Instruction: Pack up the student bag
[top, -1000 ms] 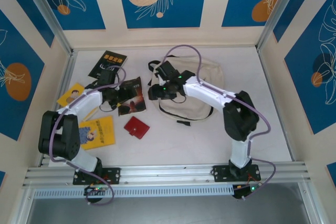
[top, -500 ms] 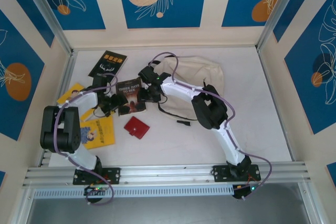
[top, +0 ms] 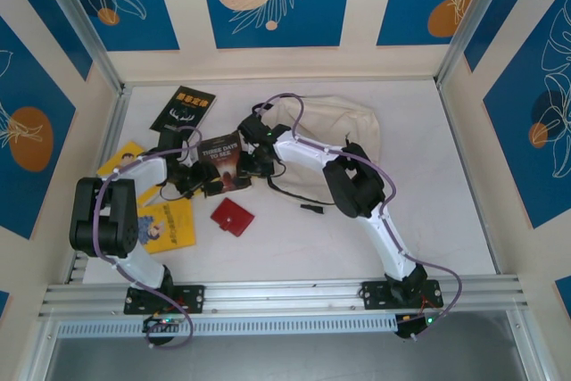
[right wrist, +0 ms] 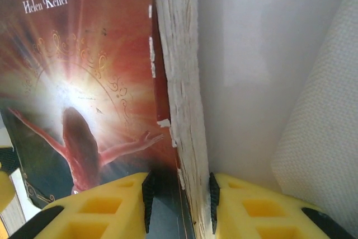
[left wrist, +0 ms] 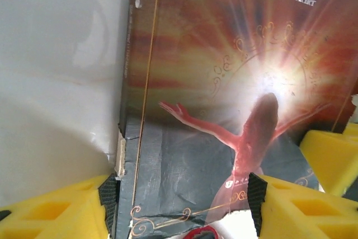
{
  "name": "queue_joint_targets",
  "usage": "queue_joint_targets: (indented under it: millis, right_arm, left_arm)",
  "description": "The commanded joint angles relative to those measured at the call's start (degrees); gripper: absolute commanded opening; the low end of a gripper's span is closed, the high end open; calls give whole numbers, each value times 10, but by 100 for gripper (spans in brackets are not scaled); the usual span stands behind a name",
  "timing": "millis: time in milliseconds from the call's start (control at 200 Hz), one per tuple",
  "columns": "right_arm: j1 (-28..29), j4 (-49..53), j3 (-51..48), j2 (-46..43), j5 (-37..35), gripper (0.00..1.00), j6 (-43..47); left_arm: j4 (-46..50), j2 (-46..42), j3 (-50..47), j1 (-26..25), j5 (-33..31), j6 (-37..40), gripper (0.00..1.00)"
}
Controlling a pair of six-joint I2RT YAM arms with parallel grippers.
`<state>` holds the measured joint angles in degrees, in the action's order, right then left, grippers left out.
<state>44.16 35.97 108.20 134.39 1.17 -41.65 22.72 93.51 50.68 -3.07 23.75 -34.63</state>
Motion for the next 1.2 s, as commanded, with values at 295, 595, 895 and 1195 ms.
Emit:
queue_joint_targets:
  millis: [295,595,895,1195]
  right_arm:
    - [-16,-19,-25,14,101,32,-49]
    - [-18,-31,-39,12,107,32,-57]
    - [-15,4,-35,9,37,19,-38]
    - [-19,18,-38,8,13,6,-38]
  left_arm:
    - [-161,-59,-33,5,225,-96,65]
    - [-193,-41,-50,5,203,-122,65]
    - [-13,-72,-14,6,-18,-24,71]
    - [17,-35,-4,5,-60,20,76]
